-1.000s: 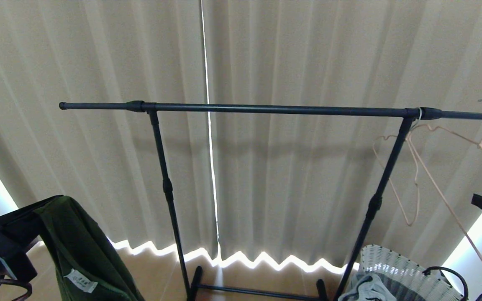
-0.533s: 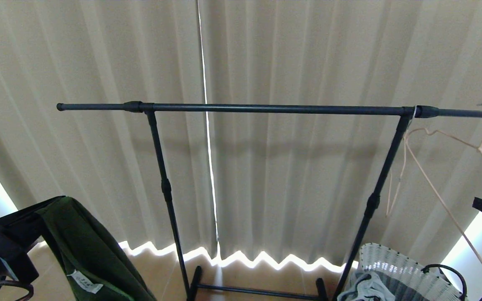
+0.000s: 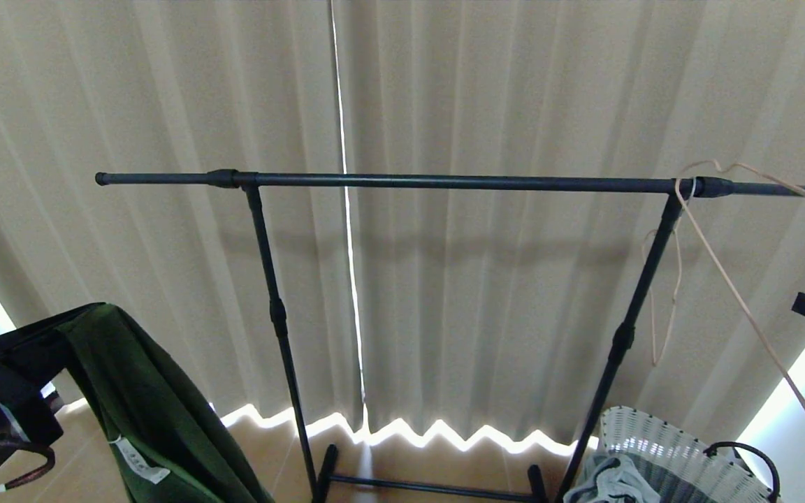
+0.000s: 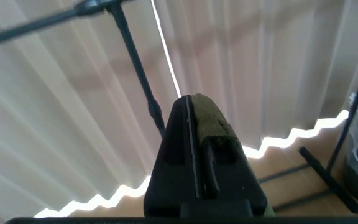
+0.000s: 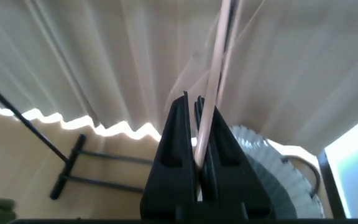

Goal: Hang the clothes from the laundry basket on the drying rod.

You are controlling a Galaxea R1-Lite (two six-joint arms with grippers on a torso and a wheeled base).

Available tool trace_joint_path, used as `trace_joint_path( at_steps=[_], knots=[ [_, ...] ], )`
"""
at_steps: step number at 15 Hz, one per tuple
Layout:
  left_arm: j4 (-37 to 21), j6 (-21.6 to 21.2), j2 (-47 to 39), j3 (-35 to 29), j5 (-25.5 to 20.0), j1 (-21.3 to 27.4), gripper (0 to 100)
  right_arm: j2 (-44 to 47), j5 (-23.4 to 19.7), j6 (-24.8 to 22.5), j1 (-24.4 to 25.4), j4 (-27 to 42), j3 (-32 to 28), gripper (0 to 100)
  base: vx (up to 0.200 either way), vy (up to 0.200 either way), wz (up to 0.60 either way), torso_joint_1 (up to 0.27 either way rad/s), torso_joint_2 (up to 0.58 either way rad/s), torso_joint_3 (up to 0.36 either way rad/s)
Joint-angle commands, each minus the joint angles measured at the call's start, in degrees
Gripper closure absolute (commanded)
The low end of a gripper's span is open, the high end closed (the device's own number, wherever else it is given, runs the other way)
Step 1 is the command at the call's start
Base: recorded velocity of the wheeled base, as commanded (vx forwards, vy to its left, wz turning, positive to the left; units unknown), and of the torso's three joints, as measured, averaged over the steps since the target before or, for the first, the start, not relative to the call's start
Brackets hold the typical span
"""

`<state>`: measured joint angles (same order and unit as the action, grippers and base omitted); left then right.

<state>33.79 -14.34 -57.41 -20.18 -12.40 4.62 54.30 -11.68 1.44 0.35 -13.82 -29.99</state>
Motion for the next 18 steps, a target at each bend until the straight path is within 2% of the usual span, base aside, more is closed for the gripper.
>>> trace_joint_path(
  at_steps=[1,2,5,6,7,9,11,12,13,14,18],
  knots=[
    [0.0,0.0,-3.5,-2.7,1.9,-0.1,100,-2.0,-0.5,0.1,1.9,-0.1,-0.7,100,0.0,0.0,0.0,0.0,0.0,0.0],
    [0.0,-0.1,-3.9,-3.0,2.3,-0.1,100,-2.2,-0.8,0.1,2.0,-0.1,-0.7,100,0.0,0.0,0.0,0.0,0.0,0.0],
    [-0.1,-1.0,-9.5,-9.4,4.4,0.0,100,-2.4,-7.0,0.1,2.5,0.1,0.2,100,0.0,0.0,0.0,0.0,0.0,0.0],
    [-0.6,-2.2,-12.2,-13.0,7.5,0.1,100,-0.2,-10.9,-0.2,4.0,0.0,0.0,100,0.0,0.0,0.0,0.0,0.0,0.0],
    [-1.0,-3.6,-14.2,-15.3,10.5,0.4,100,1.5,-11.6,-0.3,6.0,-0.1,-0.7,100,0.0,0.0,0.0,0.0,0.0,0.0],
    [-2.3,-4.1,-18.4,-20.3,14.2,2.9,100,6.3,-11.6,-0.4,10.7,-2.3,-2.1,100,0.0,0.0,0.0,0.0,0.0,0.0],
    [-5.7,-3.9,-22.3,-24.8,18.8,6.4,100,10.8,-11.5,-0.4,13.1,-7.2,-1.9,100,0.0,0.0,0.0,0.0,0.0,0.0],
    [-6.5,-3.5,-26.0,-28.0,22.5,9.3,100,13.6,-11.5,-0.3,14.9,-10.6,-1.5,100,0.0,0.0,0.0,0.0,0.0,0.0],
    [-6.4,-3.4,-27.0,-28.8,23.4,10.0,100,14.0,-11.5,-0.2,15.4,-11.1,-1.5,100,0.0,0.0,0.0,0.0,0.0,0.0],
    [-6.4,-3.3,-30.1,-31.2,26.2,11.8,100,15.0,-11.6,0.1,17.6,-11.5,-1.2,100,0.0,0.0,0.0,0.0,0.0,0.0],
    [-6.5,2.7,-38.8,-39.9,30.2,15.2,100,15.2,-11.8,0.6,26.1,-11.6,0.9,100,0.0,0.0,0.0,0.0,0.0,0.0]
  ],
)
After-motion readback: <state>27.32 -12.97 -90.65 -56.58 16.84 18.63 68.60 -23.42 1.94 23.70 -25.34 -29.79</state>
